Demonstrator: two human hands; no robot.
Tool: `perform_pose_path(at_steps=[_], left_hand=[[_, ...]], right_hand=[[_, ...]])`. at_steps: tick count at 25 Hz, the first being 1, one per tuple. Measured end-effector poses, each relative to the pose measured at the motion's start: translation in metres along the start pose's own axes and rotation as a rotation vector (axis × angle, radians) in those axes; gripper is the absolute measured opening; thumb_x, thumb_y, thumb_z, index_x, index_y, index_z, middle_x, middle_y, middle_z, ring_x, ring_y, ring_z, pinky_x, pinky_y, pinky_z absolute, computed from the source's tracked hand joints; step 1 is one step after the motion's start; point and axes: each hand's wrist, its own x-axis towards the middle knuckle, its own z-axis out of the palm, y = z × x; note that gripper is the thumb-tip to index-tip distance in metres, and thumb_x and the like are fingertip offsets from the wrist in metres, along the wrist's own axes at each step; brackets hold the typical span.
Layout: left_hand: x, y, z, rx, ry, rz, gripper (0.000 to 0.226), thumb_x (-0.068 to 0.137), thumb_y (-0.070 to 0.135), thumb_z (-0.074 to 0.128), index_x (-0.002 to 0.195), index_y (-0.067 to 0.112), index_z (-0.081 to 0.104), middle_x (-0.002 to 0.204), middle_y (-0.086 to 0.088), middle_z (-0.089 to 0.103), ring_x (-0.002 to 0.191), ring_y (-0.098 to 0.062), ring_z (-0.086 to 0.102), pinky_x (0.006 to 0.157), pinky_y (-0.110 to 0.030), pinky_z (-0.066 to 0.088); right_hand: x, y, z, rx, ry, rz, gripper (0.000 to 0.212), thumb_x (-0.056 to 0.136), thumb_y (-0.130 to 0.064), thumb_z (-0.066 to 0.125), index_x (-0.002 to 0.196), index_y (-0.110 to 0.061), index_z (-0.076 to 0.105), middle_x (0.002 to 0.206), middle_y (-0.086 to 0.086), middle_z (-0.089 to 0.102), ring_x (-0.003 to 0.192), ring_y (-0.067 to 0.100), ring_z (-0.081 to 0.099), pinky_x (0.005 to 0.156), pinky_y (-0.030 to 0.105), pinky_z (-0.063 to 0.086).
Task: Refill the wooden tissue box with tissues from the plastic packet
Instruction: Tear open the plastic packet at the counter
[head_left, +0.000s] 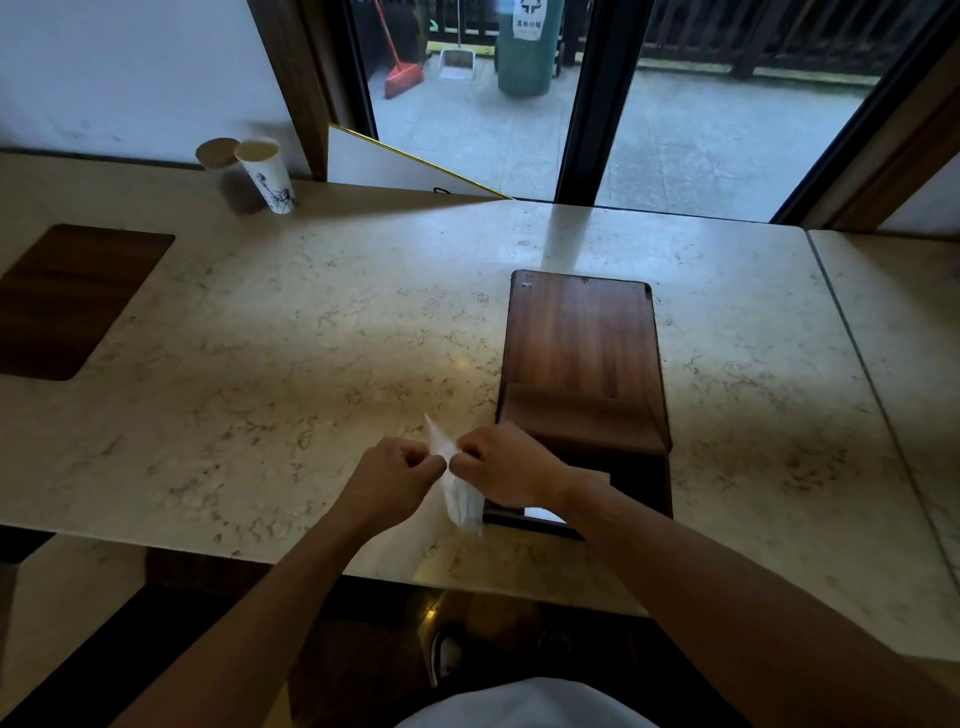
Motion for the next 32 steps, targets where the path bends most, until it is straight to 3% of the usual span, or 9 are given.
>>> perform_pose_path(at_steps=[4,9,14,19,22,25,29,32], left_hand=[[-0.001,-0.011,-0.016,0.209,0.161,0.024,0.043,0.079,0.021,0.065,0.043,0.020,0.041,0.041,0.006,0.034,0.039,-0.008,0.026,0.044,-0.020,0.025],[0.003,-0.011,-0.022,0.303,0.111,-0.037,0.040,0.079,0.027,0.066,0.045,0.017,0.046,0.042,0.004,0.037,0.037,-0.009,0.027,0.042,-0.020,0.024],[0.004,-0.001,-0.017,0.110,0.024,-0.128,0.035,0.082,0.025,0.060,0.053,0.005,0.064,0.046,-0.002,0.049,0.041,-0.014,0.037,0.045,-0.022,0.030],[0.000,0.011,-0.009,-0.268,-0.100,-0.220,0.032,0.090,0.019,0.055,0.061,0.008,0.064,0.053,-0.004,0.053,0.042,-0.011,0.039,0.043,-0.021,0.032],[-0.001,0.013,-0.005,-0.356,-0.100,-0.235,0.045,0.094,0.023,0.057,0.050,0.015,0.062,0.051,-0.004,0.053,0.040,-0.011,0.038,0.043,-0.022,0.031],[-0.002,0.014,-0.003,-0.351,-0.066,-0.228,0.041,0.088,0.011,0.052,0.048,0.013,0.060,0.048,-0.006,0.051,0.038,-0.013,0.037,0.046,-0.024,0.029],[-0.009,0.014,0.000,-0.349,-0.172,-0.164,0.033,0.085,0.014,0.052,0.053,0.014,0.062,0.049,-0.006,0.052,0.041,-0.013,0.039,0.048,-0.025,0.031],[-0.012,0.008,-0.002,-0.395,-0.288,-0.123,0.029,0.089,0.025,0.056,0.066,0.012,0.066,0.059,-0.009,0.058,0.049,-0.015,0.047,0.049,-0.026,0.037]], right_hand=[[-0.004,0.019,-0.023,-0.040,0.118,0.126,0.041,0.091,-0.030,0.057,0.066,0.002,0.060,0.056,0.006,0.053,0.046,0.017,0.042,0.049,0.031,0.036],[-0.004,0.021,-0.025,-0.241,0.151,0.172,0.044,0.087,-0.042,0.059,0.066,-0.004,0.065,0.057,0.009,0.064,0.042,0.013,0.044,0.046,0.029,0.040],[-0.006,0.011,-0.029,-0.224,0.202,0.180,0.036,0.088,-0.038,0.065,0.066,-0.010,0.063,0.059,0.001,0.061,0.045,0.011,0.047,0.050,0.030,0.046],[-0.010,-0.027,-0.012,-0.088,0.349,-0.050,0.028,0.095,-0.033,0.060,0.068,-0.032,0.051,0.060,-0.009,0.056,0.047,0.003,0.047,0.047,0.012,0.042],[-0.007,-0.033,0.000,-0.292,0.199,-0.090,0.030,0.101,-0.025,0.050,0.082,-0.013,0.070,0.070,0.003,0.067,0.055,0.007,0.056,0.053,0.016,0.044],[-0.005,-0.027,0.001,-0.388,0.033,0.019,0.023,0.099,-0.007,0.049,0.109,0.001,0.069,0.099,0.016,0.072,0.083,0.026,0.068,0.076,0.035,0.058],[-0.002,-0.024,0.004,-0.404,-0.044,0.075,0.026,0.097,-0.006,0.053,0.118,0.002,0.064,0.112,0.020,0.070,0.100,0.034,0.066,0.088,0.043,0.055],[0.000,-0.016,0.003,-0.353,-0.062,0.149,0.030,0.095,-0.009,0.058,0.123,0.000,0.061,0.113,0.019,0.070,0.097,0.032,0.068,0.084,0.043,0.058]])
